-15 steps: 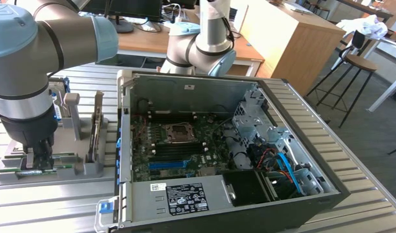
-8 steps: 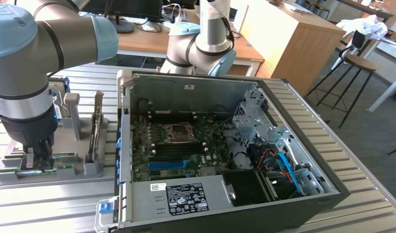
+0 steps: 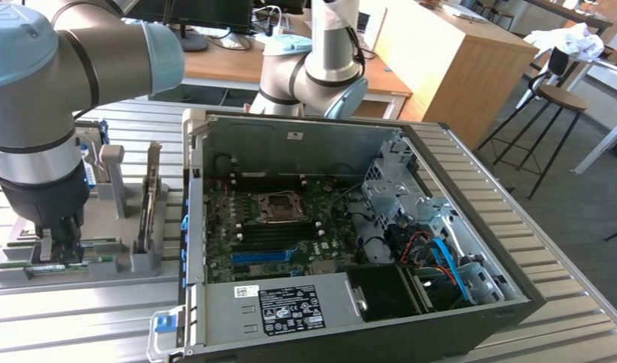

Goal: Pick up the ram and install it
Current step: 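Pick up the ram and move it above insertion slot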

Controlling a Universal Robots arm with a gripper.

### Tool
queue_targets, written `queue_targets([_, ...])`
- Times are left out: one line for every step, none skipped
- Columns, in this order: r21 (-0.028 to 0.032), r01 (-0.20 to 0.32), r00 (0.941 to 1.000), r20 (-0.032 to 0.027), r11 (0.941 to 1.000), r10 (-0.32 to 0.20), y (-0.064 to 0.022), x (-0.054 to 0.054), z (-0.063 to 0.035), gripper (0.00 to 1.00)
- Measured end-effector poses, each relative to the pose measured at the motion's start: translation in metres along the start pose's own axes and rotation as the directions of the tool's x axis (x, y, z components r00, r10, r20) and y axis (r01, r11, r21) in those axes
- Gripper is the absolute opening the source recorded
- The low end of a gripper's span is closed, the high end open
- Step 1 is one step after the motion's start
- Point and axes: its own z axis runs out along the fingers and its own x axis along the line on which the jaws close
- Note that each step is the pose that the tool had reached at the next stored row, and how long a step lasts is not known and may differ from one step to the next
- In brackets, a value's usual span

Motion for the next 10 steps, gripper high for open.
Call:
queue_targets([0.0, 0.0, 1.0, 0.0, 1.0, 0.0, 0.0, 0.0, -0.0015, 0.11])
queue_targets([0.0, 0.0, 1.0, 0.0, 1.0, 0.0, 0.0001, 0.0, -0.0031, 0.11])
queue_targets([0.0001, 0.0, 1.0, 0.0, 1.0, 0.0, 0.0001, 0.0, -0.0047, 0.11])
queue_targets([0.0, 0.0, 1.0, 0.0, 1.0, 0.0, 0.0002, 0.0, -0.006, 0.11])
queue_targets([0.0001, 0.0, 1.0, 0.0001, 1.0, 0.0, 0.0002, 0.0, -0.0072, 0.11])
queue_targets([0.0, 0.0, 1.0, 0.0001, 1.0, 0.0, 0.0003, 0.0, -0.0087, 0.11])
queue_targets([0.0001, 0.0, 1.0, 0.0001, 1.0, 0.0, 0.0003, 0.0, -0.0105, 0.11])
queue_targets([0.0, 0.0, 1.0, 0.0, 1.0, 0.0, 0.0004, 0.0, -0.0125, 0.11])
queue_targets([0.0, 0.0, 1.0, 0.0, 1.0, 0.0, 0.0005, 0.0, -0.0145, 0.11])
queue_targets([0.0, 0.0, 1.0, 0.0001, 1.0, 0.0, 0.0006, 0.0, -0.0166, 0.11])
